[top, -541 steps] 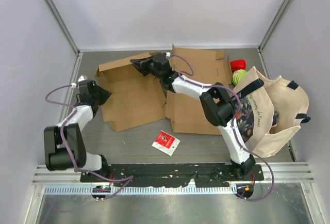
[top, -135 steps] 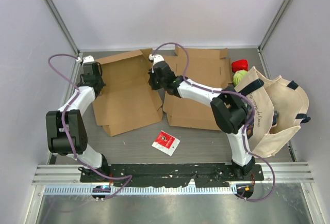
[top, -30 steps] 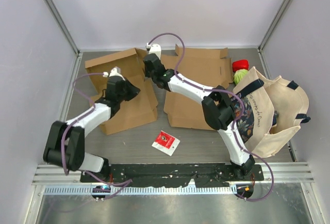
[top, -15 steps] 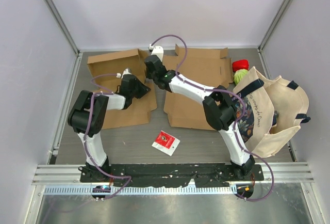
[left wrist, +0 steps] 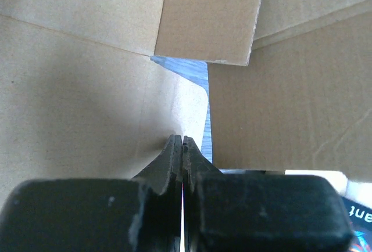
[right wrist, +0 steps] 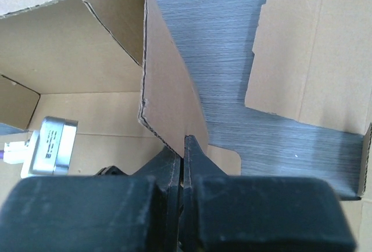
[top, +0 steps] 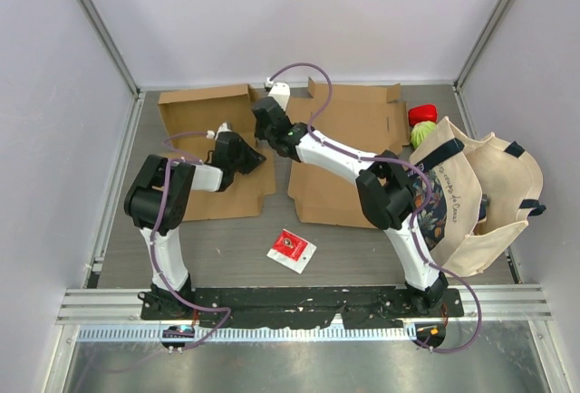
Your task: Fold the paper box
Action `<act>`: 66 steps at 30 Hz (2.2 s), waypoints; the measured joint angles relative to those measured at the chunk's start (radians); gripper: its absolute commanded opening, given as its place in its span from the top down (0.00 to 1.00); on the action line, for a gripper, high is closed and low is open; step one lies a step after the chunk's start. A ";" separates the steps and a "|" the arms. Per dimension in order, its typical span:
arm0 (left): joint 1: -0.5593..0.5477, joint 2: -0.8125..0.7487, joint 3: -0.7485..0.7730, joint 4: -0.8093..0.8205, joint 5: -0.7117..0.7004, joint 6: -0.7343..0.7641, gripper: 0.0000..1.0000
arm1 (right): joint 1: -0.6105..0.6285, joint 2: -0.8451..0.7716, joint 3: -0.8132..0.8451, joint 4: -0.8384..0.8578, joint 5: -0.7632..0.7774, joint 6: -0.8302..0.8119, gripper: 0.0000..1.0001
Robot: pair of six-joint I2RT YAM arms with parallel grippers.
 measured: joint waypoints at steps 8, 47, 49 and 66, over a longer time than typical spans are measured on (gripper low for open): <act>0.000 -0.099 -0.232 0.230 0.005 0.051 0.74 | 0.000 -0.002 -0.068 0.053 0.051 0.096 0.96; -0.066 -0.484 -0.190 -0.082 -0.287 0.266 0.74 | 0.008 -0.021 -0.066 0.005 -0.012 0.037 0.92; -0.054 -0.558 -0.189 -0.162 -0.352 0.233 0.85 | 0.009 -0.027 -0.080 0.026 -0.022 0.004 0.93; 0.274 -0.180 -0.024 -0.386 -0.238 0.072 1.00 | 0.008 -0.045 -0.103 0.101 -0.095 -0.153 0.92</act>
